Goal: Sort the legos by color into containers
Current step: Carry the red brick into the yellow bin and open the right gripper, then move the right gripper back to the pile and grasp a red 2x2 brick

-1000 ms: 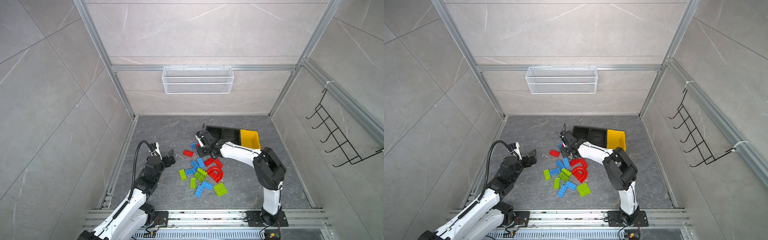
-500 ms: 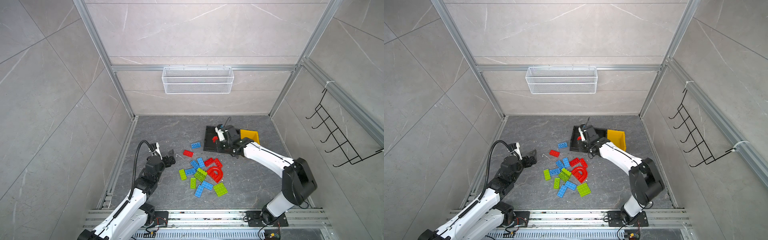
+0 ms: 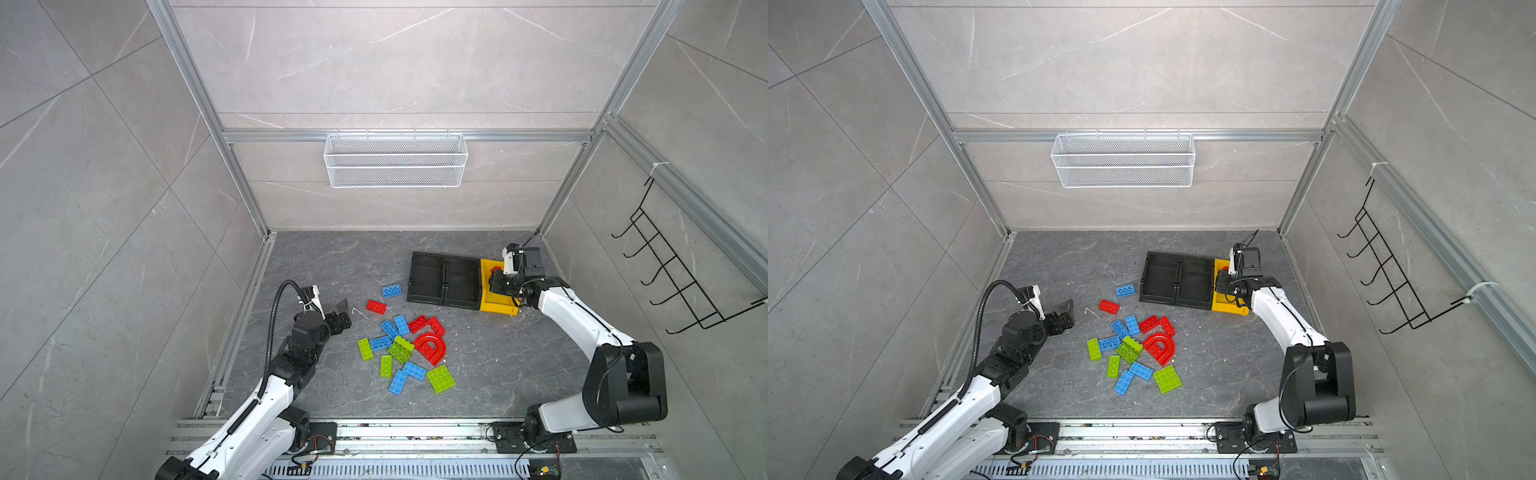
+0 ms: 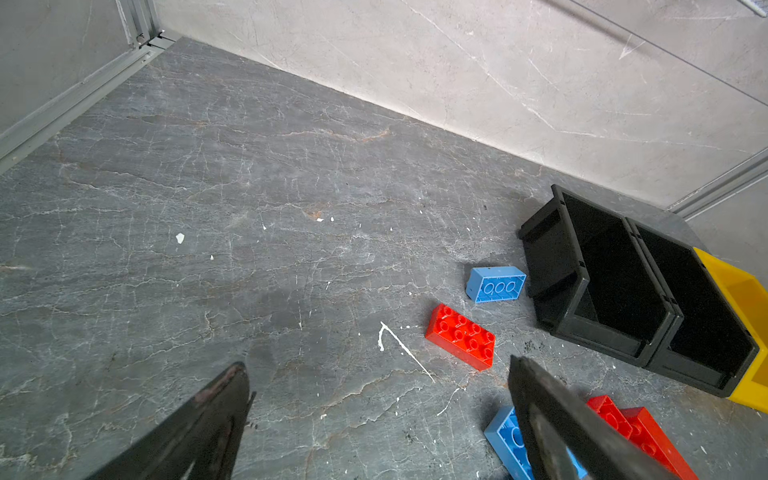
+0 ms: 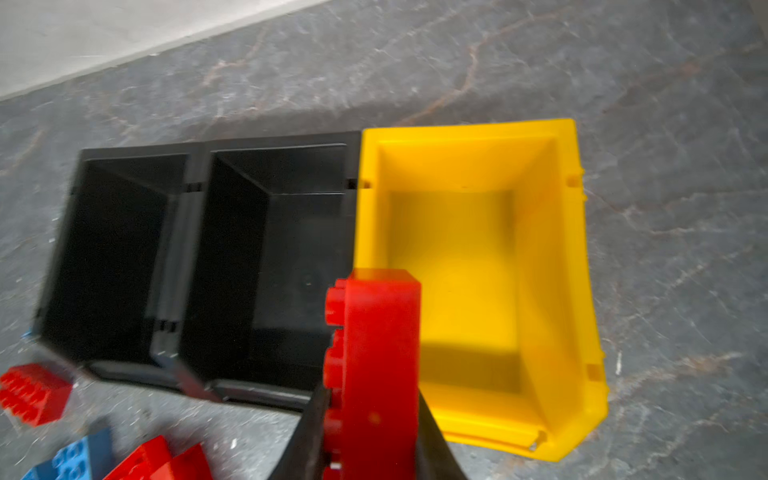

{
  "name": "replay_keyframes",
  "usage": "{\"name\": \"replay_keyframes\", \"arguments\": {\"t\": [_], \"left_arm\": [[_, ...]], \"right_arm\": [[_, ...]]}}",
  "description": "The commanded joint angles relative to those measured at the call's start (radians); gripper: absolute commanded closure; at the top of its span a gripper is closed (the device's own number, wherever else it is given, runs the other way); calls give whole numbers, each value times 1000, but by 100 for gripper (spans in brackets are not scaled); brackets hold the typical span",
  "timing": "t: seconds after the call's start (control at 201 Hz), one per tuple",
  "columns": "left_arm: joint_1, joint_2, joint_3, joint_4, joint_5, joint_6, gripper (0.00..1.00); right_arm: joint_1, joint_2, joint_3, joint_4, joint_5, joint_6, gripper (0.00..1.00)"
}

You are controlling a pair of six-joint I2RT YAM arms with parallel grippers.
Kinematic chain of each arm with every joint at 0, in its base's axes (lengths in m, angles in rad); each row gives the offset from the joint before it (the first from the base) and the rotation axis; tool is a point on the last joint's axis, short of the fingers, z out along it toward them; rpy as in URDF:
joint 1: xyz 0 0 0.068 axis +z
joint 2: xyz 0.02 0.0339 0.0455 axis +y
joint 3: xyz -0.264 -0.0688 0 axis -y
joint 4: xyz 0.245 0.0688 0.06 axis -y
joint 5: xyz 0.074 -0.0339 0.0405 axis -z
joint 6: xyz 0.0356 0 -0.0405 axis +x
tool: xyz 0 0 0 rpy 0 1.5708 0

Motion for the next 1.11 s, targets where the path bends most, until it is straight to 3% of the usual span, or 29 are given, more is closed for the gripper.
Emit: {"name": "replay_keyframes", "arguments": {"t": [0.0,0.199,0.368,0.548,0.787,0.941,1.105], "left_arm": [[3,0,26,9,-18,18,1],[3,1,26,11,-21,17,1],[3,2,26,11,-19,16,0],[3,-8,26,6,-19,15,1],[3,-34,16,4,-40,11,1],[3,-44,11,6,-44,13,1],[3,-51,10,1,-47,14,1]], "right_arm": [[-18,57,-18,21,-37,9,83],[-29,128,-4,34,-24,14,80],[-28,135,11,11,9,5,52],[-5,26,22,-27,34,-37,43],[316,-42,80,-40,-70,-132,39],[546,76,169,4,-75,-155,39],[674,293,342,-16,-63,-183,39]]}}
